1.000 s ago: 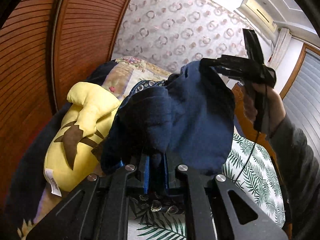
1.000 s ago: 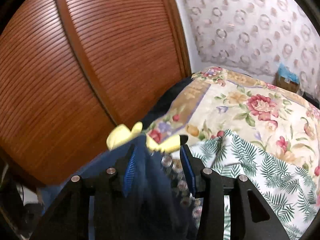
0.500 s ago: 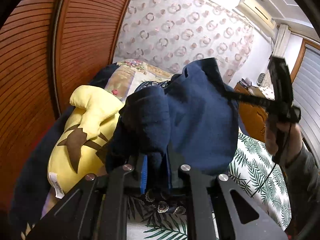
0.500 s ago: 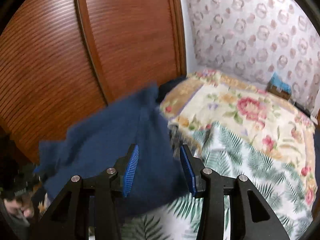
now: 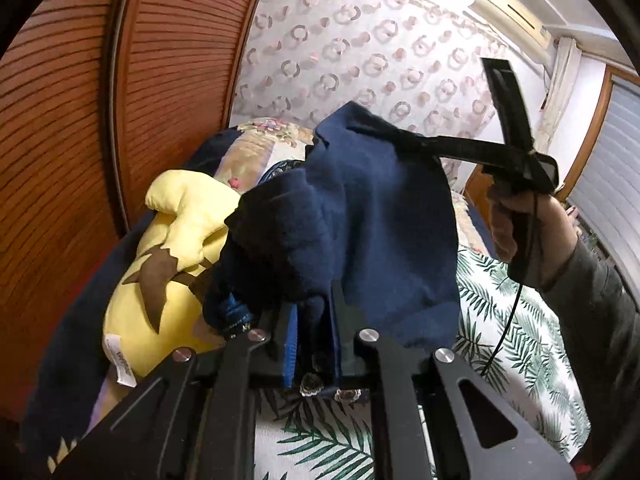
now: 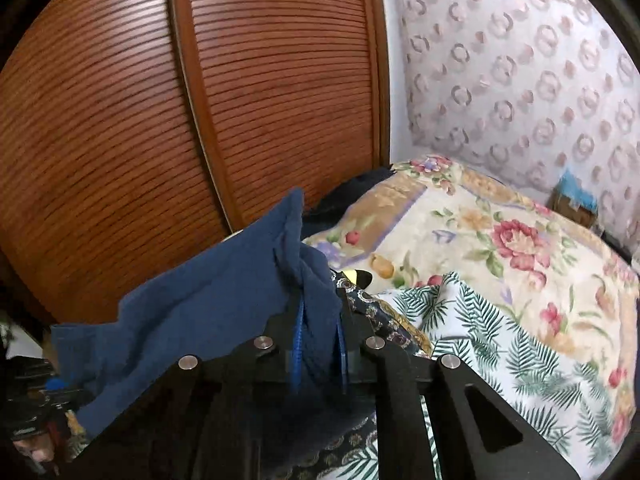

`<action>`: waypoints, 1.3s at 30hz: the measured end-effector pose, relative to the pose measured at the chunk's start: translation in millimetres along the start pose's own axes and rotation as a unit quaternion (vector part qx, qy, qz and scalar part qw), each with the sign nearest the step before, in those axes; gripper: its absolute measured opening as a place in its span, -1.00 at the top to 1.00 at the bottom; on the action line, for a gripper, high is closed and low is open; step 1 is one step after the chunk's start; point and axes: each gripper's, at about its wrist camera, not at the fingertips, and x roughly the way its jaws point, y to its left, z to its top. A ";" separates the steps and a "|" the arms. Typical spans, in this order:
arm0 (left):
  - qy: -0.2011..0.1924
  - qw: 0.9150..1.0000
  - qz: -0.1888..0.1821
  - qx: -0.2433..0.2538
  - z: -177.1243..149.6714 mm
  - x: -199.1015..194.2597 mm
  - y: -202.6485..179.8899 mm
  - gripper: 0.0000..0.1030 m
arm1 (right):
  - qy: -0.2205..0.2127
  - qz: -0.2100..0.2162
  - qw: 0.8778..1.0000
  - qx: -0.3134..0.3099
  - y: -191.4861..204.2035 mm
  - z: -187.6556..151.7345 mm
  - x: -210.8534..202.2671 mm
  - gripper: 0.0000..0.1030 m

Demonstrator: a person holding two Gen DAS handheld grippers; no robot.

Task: Fold small clothes
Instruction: 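Place the folded shirt beside the studded pillow and open both tools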

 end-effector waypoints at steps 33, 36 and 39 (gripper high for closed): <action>-0.094 0.982 -0.024 0.161 -15.2 -65.1 -133.1 -0.72 | -0.112 -0.117 0.983 0.083 55.1 -215.9 -304.0 -0.12; -0.094 0.980 -0.035 0.170 -25.3 -65.5 -157.2 -0.72 | -0.120 -0.146 0.978 0.092 65.2 -237.5 -338.7 -0.12; -0.094 0.978 -0.044 0.183 -32.9 -67.8 -177.5 -0.72 | -0.125 -0.170 0.973 0.099 76.3 -254.9 -368.6 -0.12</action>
